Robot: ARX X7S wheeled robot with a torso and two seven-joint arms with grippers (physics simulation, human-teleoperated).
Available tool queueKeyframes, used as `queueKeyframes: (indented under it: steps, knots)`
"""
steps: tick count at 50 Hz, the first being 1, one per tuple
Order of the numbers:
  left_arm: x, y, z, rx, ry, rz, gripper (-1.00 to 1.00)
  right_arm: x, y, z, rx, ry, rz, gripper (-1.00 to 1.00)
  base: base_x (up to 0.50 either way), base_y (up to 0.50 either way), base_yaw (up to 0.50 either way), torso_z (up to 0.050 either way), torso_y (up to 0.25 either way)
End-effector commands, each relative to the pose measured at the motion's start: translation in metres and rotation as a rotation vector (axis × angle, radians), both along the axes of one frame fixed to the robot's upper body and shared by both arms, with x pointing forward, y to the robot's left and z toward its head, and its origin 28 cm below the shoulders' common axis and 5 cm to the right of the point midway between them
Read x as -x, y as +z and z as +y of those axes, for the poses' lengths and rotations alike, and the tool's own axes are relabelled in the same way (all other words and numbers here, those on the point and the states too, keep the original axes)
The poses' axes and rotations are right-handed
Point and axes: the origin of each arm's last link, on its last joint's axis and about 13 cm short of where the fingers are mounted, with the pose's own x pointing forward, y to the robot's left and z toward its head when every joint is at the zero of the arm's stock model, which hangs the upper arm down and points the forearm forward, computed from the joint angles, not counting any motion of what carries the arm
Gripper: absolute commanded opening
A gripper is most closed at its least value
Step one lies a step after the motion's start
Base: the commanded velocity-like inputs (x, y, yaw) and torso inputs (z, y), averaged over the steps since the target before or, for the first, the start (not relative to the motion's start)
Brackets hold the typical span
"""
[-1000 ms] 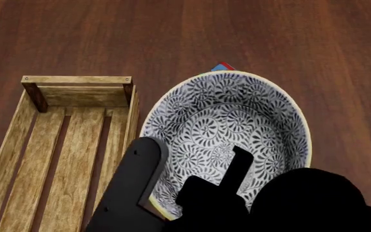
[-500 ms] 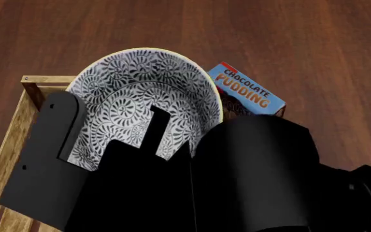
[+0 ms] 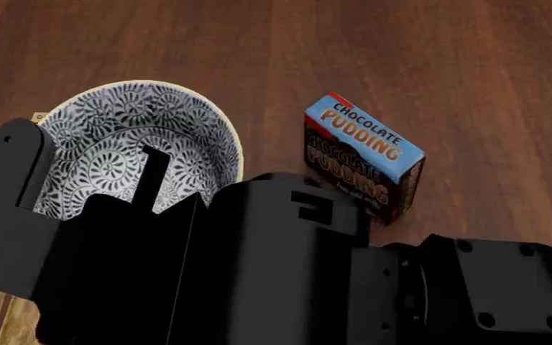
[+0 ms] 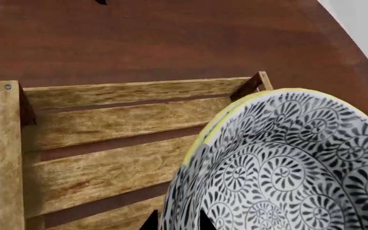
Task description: Stack the left bowl on the right bowl and place them in the tray.
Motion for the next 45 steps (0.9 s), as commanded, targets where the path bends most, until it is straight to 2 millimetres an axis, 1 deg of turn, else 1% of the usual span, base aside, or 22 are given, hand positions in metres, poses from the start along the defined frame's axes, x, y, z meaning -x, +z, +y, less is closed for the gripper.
queueKeyframes:
  steps: [1,5,10,15,16,20,27,30,35,45]
  knots:
    - [0.005,0.000,0.005,0.002,0.022,-0.007,1.00,-0.020,-0.001,0.014,-0.079,0.074,0.003,-1.00,0.00,0.00,0.00,0.000,0.000]
    - [0.005,-0.004,0.005,-0.003,0.028,-0.001,1.00,-0.027,-0.004,0.016,-0.097,0.080,0.034,-1.00,0.00,0.00,0.00,0.000,0.000]
    - [0.004,-0.002,0.006,0.000,0.036,-0.006,1.00,-0.035,-0.004,0.020,-0.101,0.087,0.039,-1.00,0.00,0.00,0.00,0.000,0.002]
    - [0.003,-0.001,0.006,0.002,0.036,-0.007,1.00,-0.036,-0.006,0.024,-0.106,0.108,0.062,-1.00,0.00,0.00,0.00,0.002,0.000]
    - [0.004,-0.002,0.006,-0.003,0.016,-0.008,1.00,-0.037,-0.006,0.025,-0.112,0.119,0.071,-1.00,0.00,0.00,0.00,0.000,0.000]
    - [0.003,-0.003,0.006,-0.003,0.030,-0.006,1.00,-0.041,-0.007,0.028,-0.132,0.127,0.104,-1.00,0.00,0.00,0.00,0.000,0.000]
    - [0.002,-0.005,0.006,-0.005,0.027,0.001,1.00,-0.047,-0.014,0.030,-0.151,0.129,0.137,-1.00,0.00,0.00,0.00,0.000,0.001]
    - [0.001,-0.006,0.006,-0.005,0.028,0.003,1.00,-0.048,-0.018,0.031,-0.145,0.129,0.147,-1.00,0.00,0.00,0.00,0.000,0.000]
    - [-0.002,-0.007,0.004,-0.006,0.021,0.008,1.00,-0.050,-0.020,0.033,-0.159,0.124,0.154,-1.00,0.00,0.00,0.00,0.000,0.002]
    - [0.000,-0.005,0.005,-0.007,0.028,0.007,1.00,-0.054,-0.032,0.037,-0.146,0.127,0.169,-1.00,0.00,0.00,0.00,0.000,0.000]
